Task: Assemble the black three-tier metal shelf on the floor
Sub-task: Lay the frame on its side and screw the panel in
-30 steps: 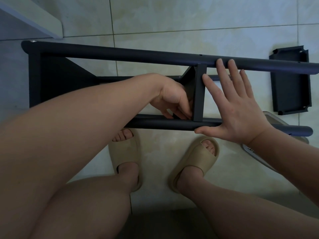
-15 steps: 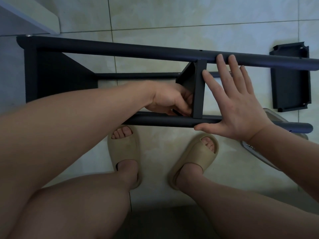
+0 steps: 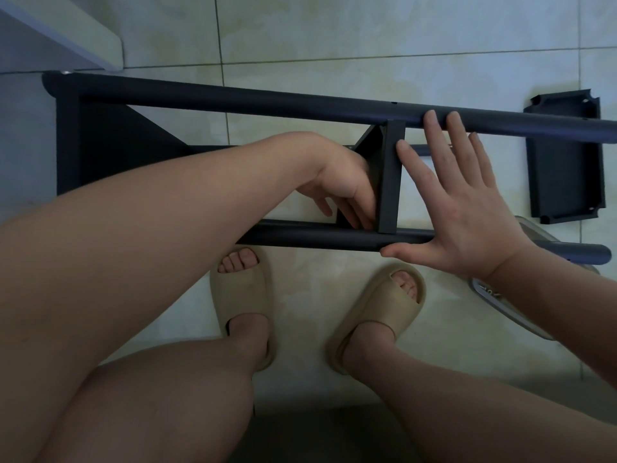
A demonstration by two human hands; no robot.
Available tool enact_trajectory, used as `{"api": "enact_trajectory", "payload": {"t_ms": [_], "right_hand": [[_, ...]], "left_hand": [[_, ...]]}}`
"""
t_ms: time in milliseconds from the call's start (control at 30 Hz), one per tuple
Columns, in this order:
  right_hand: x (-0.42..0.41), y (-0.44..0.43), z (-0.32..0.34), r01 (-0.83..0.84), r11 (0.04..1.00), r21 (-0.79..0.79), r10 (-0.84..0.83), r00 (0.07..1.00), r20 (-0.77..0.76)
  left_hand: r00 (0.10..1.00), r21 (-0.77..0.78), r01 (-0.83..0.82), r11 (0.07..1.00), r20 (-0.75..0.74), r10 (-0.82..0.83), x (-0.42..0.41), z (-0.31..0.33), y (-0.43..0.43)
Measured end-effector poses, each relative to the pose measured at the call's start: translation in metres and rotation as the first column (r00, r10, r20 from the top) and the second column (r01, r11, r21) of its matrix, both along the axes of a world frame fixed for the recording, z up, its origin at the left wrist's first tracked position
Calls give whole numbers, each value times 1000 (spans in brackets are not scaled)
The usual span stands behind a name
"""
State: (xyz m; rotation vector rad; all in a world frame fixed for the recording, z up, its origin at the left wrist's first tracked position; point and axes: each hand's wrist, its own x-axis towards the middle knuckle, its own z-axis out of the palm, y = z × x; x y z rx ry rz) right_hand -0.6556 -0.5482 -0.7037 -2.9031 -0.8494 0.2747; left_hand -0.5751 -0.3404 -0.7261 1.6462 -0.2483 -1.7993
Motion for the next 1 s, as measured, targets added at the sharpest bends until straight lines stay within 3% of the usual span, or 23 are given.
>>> {"api": "enact_trajectory", "payload": {"t_ms": [1000], "right_hand": [[-1, -1, -2, 9, 1000, 8, -9, 1000, 11]], "left_hand": [[999, -27, -38, 999, -33, 37, -3, -2, 1]]}}
